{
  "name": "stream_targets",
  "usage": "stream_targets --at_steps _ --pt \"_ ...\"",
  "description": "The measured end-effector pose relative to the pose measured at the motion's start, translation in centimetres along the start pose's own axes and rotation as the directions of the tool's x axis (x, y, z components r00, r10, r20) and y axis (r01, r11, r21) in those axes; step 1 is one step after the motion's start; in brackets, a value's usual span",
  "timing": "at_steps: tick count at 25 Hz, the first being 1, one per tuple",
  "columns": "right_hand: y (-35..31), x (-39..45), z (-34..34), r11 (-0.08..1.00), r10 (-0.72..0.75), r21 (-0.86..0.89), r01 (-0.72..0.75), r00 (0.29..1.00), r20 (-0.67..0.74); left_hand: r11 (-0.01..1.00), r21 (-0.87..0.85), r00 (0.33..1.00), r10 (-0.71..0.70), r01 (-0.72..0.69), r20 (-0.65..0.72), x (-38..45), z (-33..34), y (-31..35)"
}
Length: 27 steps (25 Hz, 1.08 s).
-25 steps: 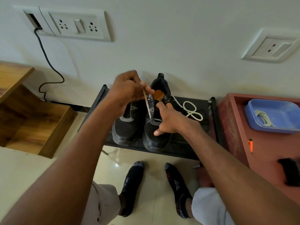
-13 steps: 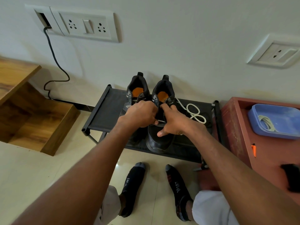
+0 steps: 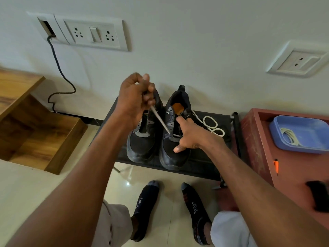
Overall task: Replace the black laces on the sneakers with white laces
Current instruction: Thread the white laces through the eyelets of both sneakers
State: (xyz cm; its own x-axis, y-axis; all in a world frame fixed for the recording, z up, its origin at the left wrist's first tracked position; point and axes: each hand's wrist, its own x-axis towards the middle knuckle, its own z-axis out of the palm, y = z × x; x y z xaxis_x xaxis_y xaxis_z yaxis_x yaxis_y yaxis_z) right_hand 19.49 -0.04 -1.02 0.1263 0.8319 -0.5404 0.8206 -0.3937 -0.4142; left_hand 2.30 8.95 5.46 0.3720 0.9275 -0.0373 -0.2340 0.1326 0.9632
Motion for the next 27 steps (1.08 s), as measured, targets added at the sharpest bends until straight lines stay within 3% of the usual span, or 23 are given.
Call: stream_targets --at_steps 1,2,3,4,5,6,8,14,15,16,18,19,20,21,22,23,24,25,26,27 --pt "-0.1 0.0 0.1 1.000 -0.005 -0.016 0.005 1.000 -0.006 0.943 0.332 0.999 0.015 -0.003 -0.032 0.2 -0.4 -0.6" --pt "-0.2 0.0 0.1 0.999 -0.010 -0.037 0.010 1.000 -0.016 0.738 0.675 1.000 0.009 -0.003 -0.006 0.1 -0.6 -1.6" --pt "-0.4 0.0 0.1 0.999 -0.011 -0.051 0.010 1.000 -0.026 0.477 0.879 0.996 -0.063 -0.021 0.058 -0.3 -0.5 -2.7" --pt "-0.4 0.0 0.1 0.999 -0.011 -0.054 0.009 0.999 -0.035 0.279 0.959 0.976 -0.191 -0.052 0.108 -0.7 -0.1 -3.7" --pt "-0.4 0.1 0.0 0.998 -0.016 -0.054 0.014 0.999 -0.039 0.171 0.982 0.943 -0.304 -0.083 0.132 -1.0 0.3 -4.5" --pt "-0.3 0.1 0.0 0.998 -0.026 -0.050 0.024 0.999 -0.037 0.113 0.988 0.918 -0.370 -0.109 0.143 -1.4 0.8 -5.0" --pt "-0.3 0.1 -0.1 0.999 -0.043 -0.026 0.043 0.999 -0.025 0.059 0.990 0.919 -0.369 -0.129 0.142 -1.4 1.2 -5.5" --pt "-0.8 -0.2 0.6 0.999 0.022 -0.037 -0.023 0.999 -0.042 0.225 0.972 0.936 -0.321 -0.075 0.147 -0.8 1.4 -5.2" --pt "-0.7 -0.2 0.6 0.999 0.028 -0.027 -0.029 0.999 -0.043 0.317 0.947 0.953 -0.269 -0.049 0.140 -0.8 1.6 -4.6" --pt "-0.7 -0.3 0.5 0.999 0.028 -0.019 -0.029 0.999 -0.042 0.486 0.874 0.972 -0.198 -0.017 0.128 -0.9 1.8 -3.8" --pt "-0.6 -0.3 0.4 1.000 0.021 -0.006 -0.022 0.999 -0.032 0.902 0.430 0.992 -0.068 0.016 0.106 -0.6 1.5 -1.8" --pt "-0.5 -0.4 0.3 1.000 0.016 0.000 -0.016 1.000 -0.027 0.986 0.165 0.994 -0.045 0.028 0.101 -0.4 1.0 -1.1" --pt "-0.5 -0.4 0.3 1.000 0.013 -0.002 -0.013 1.000 -0.024 0.999 0.037 0.995 -0.032 0.029 0.095 -0.3 0.7 -0.8" --pt "-0.5 -0.5 0.4 1.000 0.009 -0.013 -0.009 1.000 -0.025 0.993 0.113 0.998 -0.023 0.016 0.061 -0.1 0.4 -0.9" --pt "-0.6 -0.6 0.4 1.000 0.007 -0.027 -0.008 1.000 -0.026 0.921 0.390 0.999 -0.009 -0.004 0.031 0.1 0.1 -1.3" --pt "-0.8 -0.6 0.5 0.999 0.008 -0.041 -0.009 0.999 -0.031 0.713 0.701 0.999 -0.015 -0.015 0.036 0.3 -0.1 -2.2" --pt "-0.9 -0.6 0.5 0.999 0.011 -0.051 -0.013 0.999 -0.038 0.449 0.893 0.993 -0.085 -0.031 0.078 0.1 -0.2 -3.2" --pt "-0.9 -0.6 0.6 0.998 0.016 -0.058 -0.019 0.999 -0.046 0.239 0.969 0.969 -0.219 -0.063 0.118 -0.2 0.0 -4.2" --pt "-0.9 -0.6 0.6 0.998 0.020 -0.063 -0.023 0.998 -0.051 0.126 0.987 0.928 -0.345 -0.099 0.137 -0.7 0.3 -4.9" --pt "-1.0 -0.6 0.6 0.997 0.020 -0.068 -0.024 0.998 -0.057 0.078 0.989 0.899 -0.413 -0.124 0.145 -0.9 0.6 -5.5"
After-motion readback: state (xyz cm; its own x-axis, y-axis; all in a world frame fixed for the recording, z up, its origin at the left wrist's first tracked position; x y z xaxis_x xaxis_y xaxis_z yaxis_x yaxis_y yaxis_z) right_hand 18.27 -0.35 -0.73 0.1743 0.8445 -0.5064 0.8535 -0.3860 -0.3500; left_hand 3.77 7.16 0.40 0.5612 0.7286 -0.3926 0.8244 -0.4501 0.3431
